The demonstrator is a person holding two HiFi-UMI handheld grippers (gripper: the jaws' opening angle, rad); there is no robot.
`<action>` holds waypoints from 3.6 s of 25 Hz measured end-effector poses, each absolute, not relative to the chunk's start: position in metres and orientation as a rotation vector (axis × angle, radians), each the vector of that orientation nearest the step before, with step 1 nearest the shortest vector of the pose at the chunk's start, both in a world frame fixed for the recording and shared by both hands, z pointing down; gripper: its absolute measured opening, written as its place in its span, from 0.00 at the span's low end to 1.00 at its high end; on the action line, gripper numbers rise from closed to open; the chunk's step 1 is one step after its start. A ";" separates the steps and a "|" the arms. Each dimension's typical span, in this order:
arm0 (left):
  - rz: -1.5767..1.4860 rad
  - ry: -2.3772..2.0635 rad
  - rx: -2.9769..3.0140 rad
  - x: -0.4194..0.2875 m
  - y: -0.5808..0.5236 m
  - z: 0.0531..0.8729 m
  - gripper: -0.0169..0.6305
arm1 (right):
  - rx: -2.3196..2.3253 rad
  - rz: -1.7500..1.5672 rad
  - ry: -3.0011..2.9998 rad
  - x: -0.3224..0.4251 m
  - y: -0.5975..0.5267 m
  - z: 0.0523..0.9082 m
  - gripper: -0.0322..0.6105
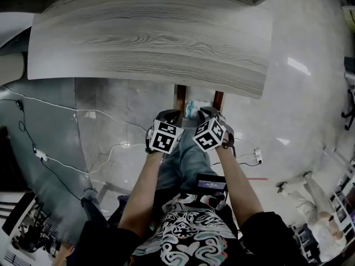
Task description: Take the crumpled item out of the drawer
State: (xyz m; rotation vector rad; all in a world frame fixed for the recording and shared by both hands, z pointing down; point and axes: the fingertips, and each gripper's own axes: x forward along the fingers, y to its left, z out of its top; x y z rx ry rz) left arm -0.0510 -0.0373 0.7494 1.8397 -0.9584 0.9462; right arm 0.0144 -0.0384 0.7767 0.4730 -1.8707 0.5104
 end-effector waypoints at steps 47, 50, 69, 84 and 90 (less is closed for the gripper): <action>0.862 -1.020 1.912 -0.058 -0.074 0.683 0.04 | 0.637 0.483 -1.982 0.012 -0.074 0.687 0.06; 0.814 -1.043 1.908 -0.062 -0.076 0.672 0.04 | 0.654 0.482 -1.996 0.012 -0.071 0.678 0.06; 0.645 -1.141 2.003 -0.072 -0.094 0.601 0.04 | 0.789 0.425 -2.094 0.010 -0.077 0.609 0.06; 0.554 -1.186 2.090 -0.074 -0.091 0.555 0.04 | 0.936 0.386 -2.158 0.013 -0.076 0.563 0.06; 0.507 -1.199 2.119 -0.076 -0.087 0.535 0.04 | 1.028 0.427 -2.203 0.018 -0.073 0.543 0.06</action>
